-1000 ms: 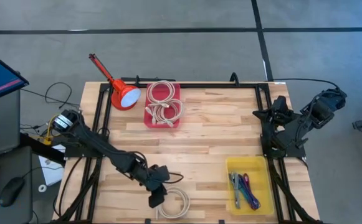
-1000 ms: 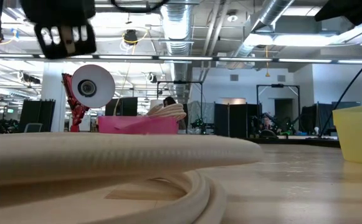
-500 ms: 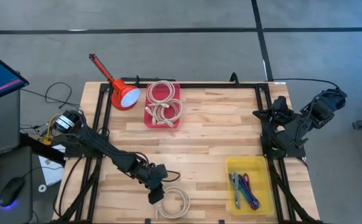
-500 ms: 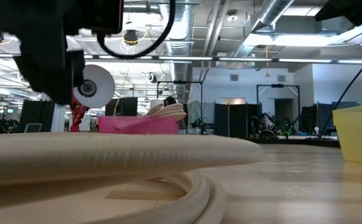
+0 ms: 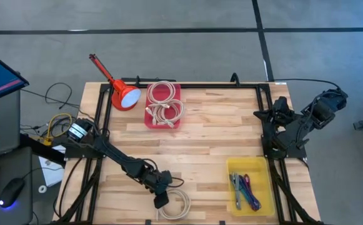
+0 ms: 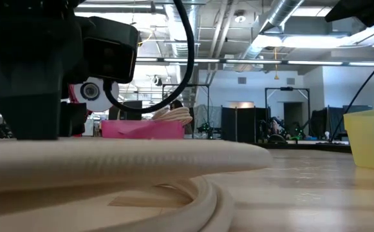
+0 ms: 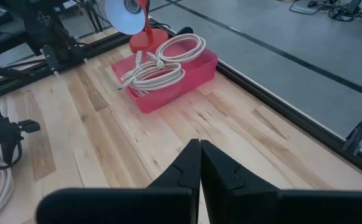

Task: Pick & Place USB Port
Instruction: Put the HDMI cable into the red bin

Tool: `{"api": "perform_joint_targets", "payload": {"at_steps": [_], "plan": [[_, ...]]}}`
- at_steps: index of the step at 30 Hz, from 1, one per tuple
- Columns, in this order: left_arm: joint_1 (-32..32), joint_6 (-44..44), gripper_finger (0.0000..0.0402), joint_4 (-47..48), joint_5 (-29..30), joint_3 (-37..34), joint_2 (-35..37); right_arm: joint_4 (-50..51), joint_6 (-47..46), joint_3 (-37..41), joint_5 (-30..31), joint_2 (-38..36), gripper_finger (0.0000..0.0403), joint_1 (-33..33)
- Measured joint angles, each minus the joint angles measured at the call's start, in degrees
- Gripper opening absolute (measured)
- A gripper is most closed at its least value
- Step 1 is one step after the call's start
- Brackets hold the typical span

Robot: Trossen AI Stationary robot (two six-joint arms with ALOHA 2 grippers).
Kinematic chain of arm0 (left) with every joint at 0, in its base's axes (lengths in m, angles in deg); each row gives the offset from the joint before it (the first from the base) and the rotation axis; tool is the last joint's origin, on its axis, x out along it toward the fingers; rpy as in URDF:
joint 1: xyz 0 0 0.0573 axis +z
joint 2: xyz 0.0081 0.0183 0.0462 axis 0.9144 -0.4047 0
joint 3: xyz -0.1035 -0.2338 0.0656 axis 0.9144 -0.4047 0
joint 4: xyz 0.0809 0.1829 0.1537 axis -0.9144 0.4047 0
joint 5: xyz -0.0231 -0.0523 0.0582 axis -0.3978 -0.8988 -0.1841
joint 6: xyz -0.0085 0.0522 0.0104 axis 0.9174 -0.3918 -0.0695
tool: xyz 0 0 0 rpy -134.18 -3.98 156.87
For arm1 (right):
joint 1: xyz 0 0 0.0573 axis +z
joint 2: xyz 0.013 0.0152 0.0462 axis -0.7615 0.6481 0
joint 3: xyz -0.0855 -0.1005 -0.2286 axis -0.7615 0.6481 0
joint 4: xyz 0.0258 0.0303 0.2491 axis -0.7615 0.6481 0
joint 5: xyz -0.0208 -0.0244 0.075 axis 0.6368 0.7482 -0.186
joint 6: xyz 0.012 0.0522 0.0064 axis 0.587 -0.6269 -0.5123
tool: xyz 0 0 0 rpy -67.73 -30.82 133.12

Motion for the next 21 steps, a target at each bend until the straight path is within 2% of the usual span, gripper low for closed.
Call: {"api": "perform_joint_targets", "payload": {"at_steps": [4, 11, 17, 21], "plan": [[0.2, 0.0, 0.0153, 0.1, 0.2, -0.1, -0.1, 0.0, 0.0, 0.0, 0.0, 0.0, 0.0000, 0.0], [0.3, 0.1, 0.0021, 0.2, 0.6, -0.2, -0.3, 0.1, 0.3, 0.0, 0.0, 0.0, 0.0000, 0.0], [0.5, 0.0, 0.0017, -0.2, 0.6, -0.3, 0.8, 1.9, 0.4, 0.0, 0.1, 0.0, 0.0000, 0.0], [1.1, -1.0, 0.0016, 0.2, 5.6, -0.6, 6.1, 1.9, 0.4, 0.0, 0.2, 0.0, 0.0000, 0.0]]}}
